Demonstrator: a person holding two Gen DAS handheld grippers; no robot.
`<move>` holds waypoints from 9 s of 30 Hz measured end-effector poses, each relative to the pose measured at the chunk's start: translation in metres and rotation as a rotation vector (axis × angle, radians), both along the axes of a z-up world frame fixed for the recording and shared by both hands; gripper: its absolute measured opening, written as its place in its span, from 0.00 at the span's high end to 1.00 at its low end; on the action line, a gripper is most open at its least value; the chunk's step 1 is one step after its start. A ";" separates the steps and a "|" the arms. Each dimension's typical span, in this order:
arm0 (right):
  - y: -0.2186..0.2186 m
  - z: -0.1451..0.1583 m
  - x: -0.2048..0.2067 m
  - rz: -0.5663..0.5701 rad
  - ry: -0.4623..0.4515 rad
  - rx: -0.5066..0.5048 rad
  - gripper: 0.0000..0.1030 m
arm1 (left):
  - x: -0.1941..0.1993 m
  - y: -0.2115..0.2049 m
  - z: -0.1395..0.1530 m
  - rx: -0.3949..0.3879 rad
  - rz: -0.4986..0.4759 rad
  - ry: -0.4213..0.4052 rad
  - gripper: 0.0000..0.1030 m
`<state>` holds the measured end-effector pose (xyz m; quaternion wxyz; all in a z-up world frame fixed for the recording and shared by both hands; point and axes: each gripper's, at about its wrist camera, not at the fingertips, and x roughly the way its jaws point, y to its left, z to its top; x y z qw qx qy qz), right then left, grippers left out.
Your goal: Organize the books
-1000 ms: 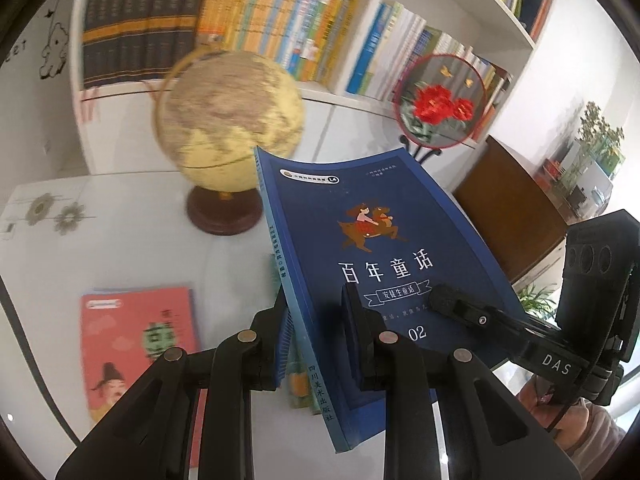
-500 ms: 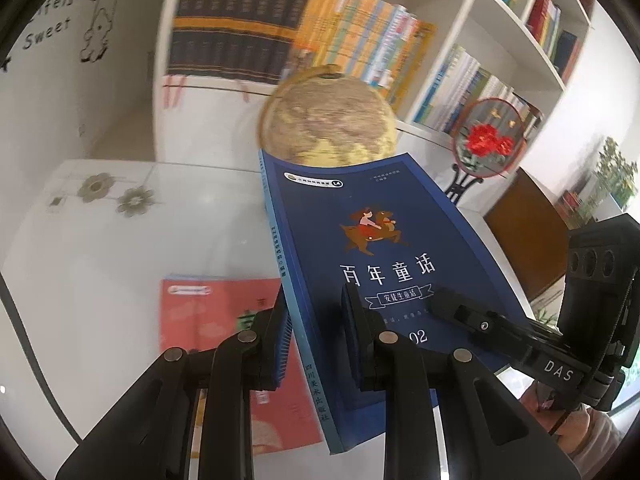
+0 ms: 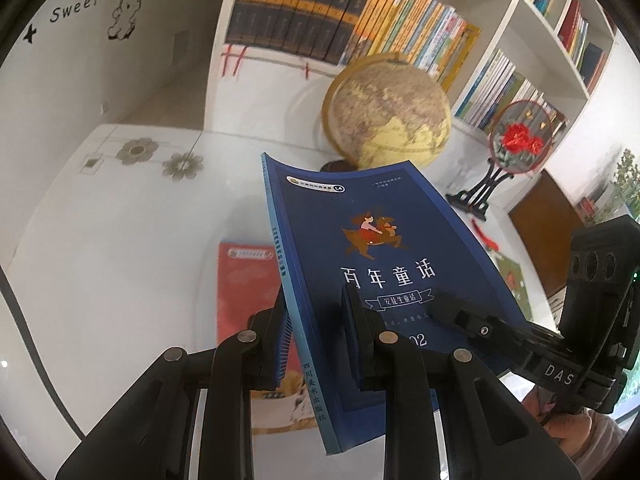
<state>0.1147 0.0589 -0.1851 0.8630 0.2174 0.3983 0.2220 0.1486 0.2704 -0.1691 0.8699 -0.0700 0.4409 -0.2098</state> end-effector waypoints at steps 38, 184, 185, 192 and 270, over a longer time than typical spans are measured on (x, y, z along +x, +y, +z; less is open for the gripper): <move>0.022 -0.113 0.009 -0.133 0.309 0.011 0.55 | 0.015 0.028 -0.119 0.141 0.065 0.260 0.70; -0.422 -0.120 -0.130 -0.493 0.319 0.245 0.38 | -0.034 -0.399 -0.092 -0.145 -0.381 0.361 0.43; -0.424 -0.117 -0.132 -0.478 0.287 0.277 0.38 | -0.035 -0.401 -0.092 -0.154 -0.393 0.363 0.46; -0.425 -0.109 -0.130 -0.495 0.284 0.106 0.53 | -0.049 -0.415 -0.084 -0.209 -0.420 0.321 0.46; -0.421 -0.133 -0.151 -0.375 0.412 0.318 0.97 | -0.018 -0.366 -0.074 0.136 -0.329 0.480 0.59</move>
